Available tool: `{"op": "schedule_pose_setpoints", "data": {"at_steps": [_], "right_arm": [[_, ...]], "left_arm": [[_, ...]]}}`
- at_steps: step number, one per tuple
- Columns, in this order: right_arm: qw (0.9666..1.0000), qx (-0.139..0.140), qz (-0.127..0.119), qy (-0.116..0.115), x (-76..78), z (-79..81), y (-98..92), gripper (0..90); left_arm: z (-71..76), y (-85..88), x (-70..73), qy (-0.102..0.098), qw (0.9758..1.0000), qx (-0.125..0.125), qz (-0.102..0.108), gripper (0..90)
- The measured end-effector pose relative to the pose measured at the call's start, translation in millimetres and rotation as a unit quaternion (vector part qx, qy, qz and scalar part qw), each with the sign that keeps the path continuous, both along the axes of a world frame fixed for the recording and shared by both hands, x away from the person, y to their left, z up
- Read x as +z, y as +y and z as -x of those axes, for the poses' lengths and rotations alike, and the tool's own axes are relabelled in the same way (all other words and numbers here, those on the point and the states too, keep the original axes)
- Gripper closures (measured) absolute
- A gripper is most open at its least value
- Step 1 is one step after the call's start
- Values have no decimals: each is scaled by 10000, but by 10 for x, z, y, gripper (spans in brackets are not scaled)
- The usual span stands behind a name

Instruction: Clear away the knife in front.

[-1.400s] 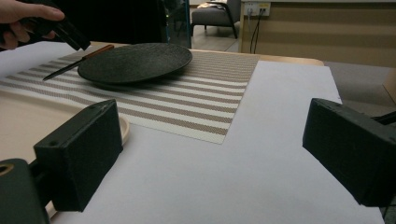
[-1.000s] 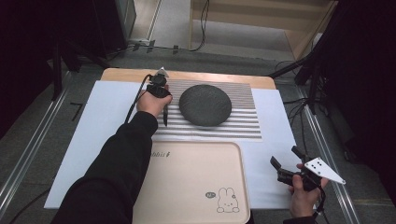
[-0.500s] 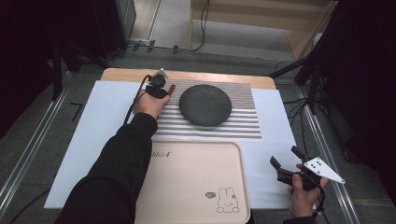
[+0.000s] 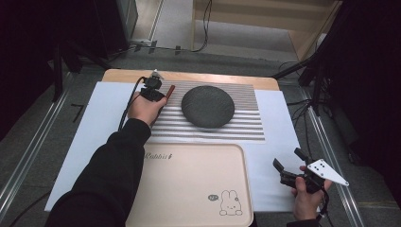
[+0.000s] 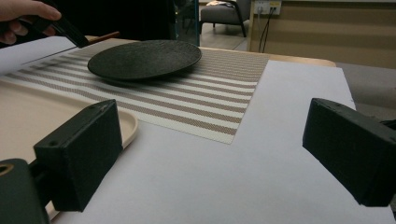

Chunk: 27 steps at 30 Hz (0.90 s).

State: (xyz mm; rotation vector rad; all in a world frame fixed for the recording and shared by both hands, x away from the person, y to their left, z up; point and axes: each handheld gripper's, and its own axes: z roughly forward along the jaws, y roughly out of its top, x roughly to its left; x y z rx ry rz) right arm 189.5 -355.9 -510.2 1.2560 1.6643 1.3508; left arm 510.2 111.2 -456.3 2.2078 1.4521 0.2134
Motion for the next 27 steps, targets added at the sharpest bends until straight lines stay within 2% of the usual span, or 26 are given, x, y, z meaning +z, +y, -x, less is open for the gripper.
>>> {"op": "schedule_pose_setpoints", "data": {"at_steps": [13, 22, 27], "right_arm": [[10000, 13, -1, 0, -1, 1, 6, 31], [10000, 15, -9, 10, -3, 6, 5, 31], [10000, 20, -6, 12, -2, 7, 15, 31]], "left_arm": [[365, 97, 151, -110, 9992, -298, 254, 770], [696, 231, 248, -214, 9971, -458, 572, 770], [898, 285, 284, -316, 9962, -558, 585, 769]]}}
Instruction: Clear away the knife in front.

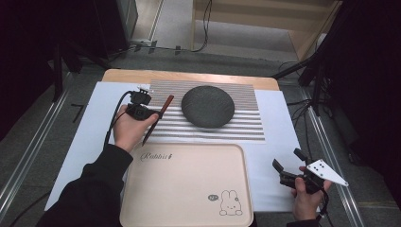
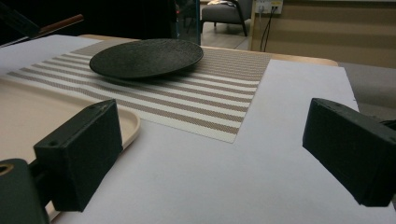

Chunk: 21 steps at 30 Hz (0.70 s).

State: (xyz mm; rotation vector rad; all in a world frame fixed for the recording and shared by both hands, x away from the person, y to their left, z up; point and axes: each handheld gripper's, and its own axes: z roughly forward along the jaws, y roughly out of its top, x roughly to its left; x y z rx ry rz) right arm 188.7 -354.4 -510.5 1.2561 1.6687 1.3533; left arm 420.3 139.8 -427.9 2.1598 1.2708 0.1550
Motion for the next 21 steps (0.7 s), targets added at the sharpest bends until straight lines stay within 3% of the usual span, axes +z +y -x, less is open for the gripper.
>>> {"op": "schedule_pose_setpoints", "data": {"at_steps": [9, 13, 21], "right_arm": [[10000, 26, 15, 6, -3, -2, 6, 31], [10000, 27, 6, 13, -3, 1, 10, 31], [10000, 30, 13, 18, -2, 1, 18, 31]], "left_arm": [[361, 124, 21, -191, 9997, -26, 143, 769], [530, 177, -7, -197, 9997, -109, 112, 769], [844, 260, -68, -221, 9993, -97, 284, 769]]}}
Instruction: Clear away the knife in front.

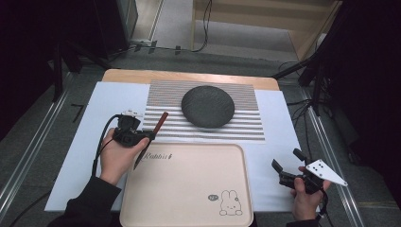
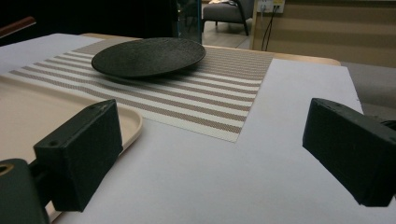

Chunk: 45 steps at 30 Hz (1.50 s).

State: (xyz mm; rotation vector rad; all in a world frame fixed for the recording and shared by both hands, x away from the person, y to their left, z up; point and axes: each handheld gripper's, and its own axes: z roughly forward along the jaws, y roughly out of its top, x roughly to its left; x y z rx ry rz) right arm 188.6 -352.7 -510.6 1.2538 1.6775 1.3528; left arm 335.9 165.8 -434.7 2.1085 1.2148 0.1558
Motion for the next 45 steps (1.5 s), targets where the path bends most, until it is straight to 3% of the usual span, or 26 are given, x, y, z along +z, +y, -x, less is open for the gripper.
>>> {"op": "schedule_pose_setpoints", "data": {"at_steps": [12, 17, 20, 40, 45], "right_arm": [[10000, -18, 1, -3, 2, 8, -5, 31], [10000, -24, 7, 3, 2, 7, -3, 31], [10000, -12, 12, -10, 4, 8, 3, 31], [10000, -80, 25, 42, -4, 7, -2, 31], [10000, -83, 25, 41, -6, 5, -8, 31]], "left_arm": [[386, 174, -124, 115, 9991, 179, 373, 769], [557, 210, -232, 170, 9993, 205, 278, 769], [633, 253, -304, 213, 9988, 298, 340, 770], [943, 371, -579, 348, 9959, 639, 545, 769], [1025, 366, -597, 257, 9955, 760, 501, 768]]}}
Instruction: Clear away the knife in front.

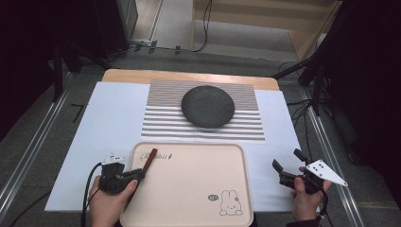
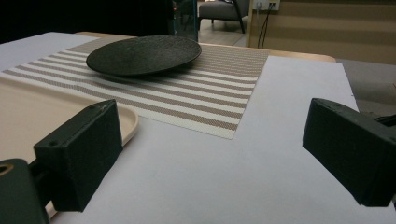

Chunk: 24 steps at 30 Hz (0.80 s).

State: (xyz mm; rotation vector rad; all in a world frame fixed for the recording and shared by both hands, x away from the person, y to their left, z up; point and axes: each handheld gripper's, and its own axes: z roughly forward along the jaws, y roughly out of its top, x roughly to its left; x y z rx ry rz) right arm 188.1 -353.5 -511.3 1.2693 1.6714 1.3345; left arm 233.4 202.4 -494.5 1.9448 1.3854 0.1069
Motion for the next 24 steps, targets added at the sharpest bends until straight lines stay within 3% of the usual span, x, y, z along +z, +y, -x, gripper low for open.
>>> {"op": "schedule_pose_setpoints", "data": {"at_steps": [6, 11, 14, 17, 21, 24], "right_arm": [[10000, -3, 9, 15, -1, -2, 3, 31], [10000, -6, 0, 11, -3, -4, -1, 31], [10000, -9, 3, 10, -2, -4, -1, 31], [10000, -13, 6, 17, -2, -3, -2, 31], [10000, -19, 5, 18, -2, -3, -1, 31], [10000, -26, -9, 21, -2, 1, -3, 31]], "left_arm": [[27, 11, 5, -295, 9993, 27, -223, 733], [2, 20, 88, -567, 9981, -98, -239, 721], [-35, -15, 129, -702, 9969, -222, -286, 782], [-75, -101, 137, -739, 9952, -520, -367, 888], [-131, -258, 97, -739, 9923, -797, -595, 895], [-160, -351, 55, -742, 9893, -891, -890, 897]]}}
